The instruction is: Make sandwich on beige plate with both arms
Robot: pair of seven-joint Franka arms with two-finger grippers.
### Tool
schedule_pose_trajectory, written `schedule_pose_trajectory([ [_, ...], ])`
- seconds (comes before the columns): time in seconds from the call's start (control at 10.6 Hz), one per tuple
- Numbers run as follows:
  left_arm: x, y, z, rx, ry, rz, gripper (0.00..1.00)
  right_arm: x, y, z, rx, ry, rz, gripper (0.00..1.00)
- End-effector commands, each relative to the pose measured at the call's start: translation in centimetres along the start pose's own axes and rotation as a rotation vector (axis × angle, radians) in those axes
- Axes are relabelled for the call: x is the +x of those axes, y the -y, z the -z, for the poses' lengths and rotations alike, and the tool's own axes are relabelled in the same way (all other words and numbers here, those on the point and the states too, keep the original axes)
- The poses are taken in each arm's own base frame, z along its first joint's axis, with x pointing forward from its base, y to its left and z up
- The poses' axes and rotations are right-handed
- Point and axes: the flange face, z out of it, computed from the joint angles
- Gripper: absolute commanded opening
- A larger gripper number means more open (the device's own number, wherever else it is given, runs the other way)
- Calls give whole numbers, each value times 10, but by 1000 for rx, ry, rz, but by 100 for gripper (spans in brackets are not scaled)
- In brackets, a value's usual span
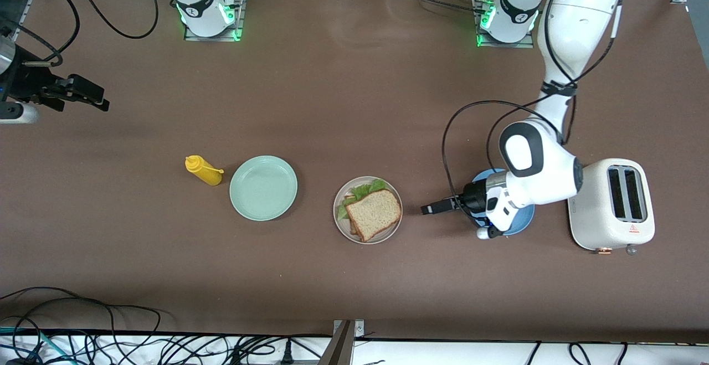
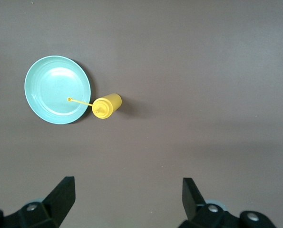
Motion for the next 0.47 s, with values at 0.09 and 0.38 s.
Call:
schedule_pose_trajectory([
  [0.09,5,21,75,245,23,-94,100,2,5,5,17,7,2,100],
  [0.38,28,56,121,365,-26,-120,100,1,7,6,18,10,3,100],
])
